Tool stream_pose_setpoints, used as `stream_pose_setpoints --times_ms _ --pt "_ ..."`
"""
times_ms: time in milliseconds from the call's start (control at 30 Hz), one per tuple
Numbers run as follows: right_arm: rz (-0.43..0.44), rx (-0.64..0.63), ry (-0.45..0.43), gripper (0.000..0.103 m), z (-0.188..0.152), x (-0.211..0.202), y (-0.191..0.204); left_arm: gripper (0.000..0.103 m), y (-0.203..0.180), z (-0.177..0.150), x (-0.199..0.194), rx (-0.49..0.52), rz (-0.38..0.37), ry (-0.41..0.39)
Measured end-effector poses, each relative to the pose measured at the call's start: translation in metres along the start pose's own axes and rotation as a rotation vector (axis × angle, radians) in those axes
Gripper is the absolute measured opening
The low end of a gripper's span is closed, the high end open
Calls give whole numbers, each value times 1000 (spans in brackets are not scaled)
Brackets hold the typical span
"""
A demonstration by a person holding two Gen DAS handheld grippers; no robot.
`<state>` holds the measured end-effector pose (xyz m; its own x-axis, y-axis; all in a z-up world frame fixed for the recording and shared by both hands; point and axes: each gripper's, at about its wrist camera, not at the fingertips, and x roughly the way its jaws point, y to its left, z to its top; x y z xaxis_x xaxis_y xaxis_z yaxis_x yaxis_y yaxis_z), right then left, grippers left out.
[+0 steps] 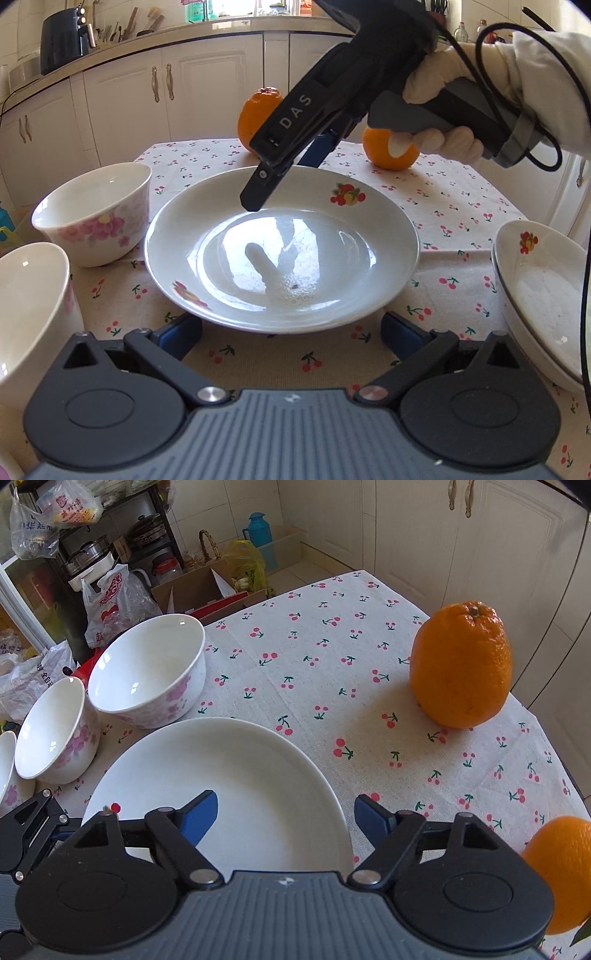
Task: Organize plates and bowls
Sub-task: 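Grasp the rim of the stained white plate with the right tool, then lift the stained plate with the right tool toward the flower plate stack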
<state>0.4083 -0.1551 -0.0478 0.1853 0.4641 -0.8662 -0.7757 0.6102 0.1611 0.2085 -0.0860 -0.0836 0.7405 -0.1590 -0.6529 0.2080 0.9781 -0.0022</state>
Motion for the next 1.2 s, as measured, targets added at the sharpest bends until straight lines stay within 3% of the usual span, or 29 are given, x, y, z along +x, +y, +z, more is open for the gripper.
stream_pose_setpoints --times_ms 167,667,1200 --pt "96 8 13 75 3 6 -11 101 1 1 0 0 0 0" --pt "234 20 53 74 6 6 -24 98 5 4 0 1 9 -9" --pt "248 51 45 75 -6 -4 -21 98 2 3 -10 66 15 1"
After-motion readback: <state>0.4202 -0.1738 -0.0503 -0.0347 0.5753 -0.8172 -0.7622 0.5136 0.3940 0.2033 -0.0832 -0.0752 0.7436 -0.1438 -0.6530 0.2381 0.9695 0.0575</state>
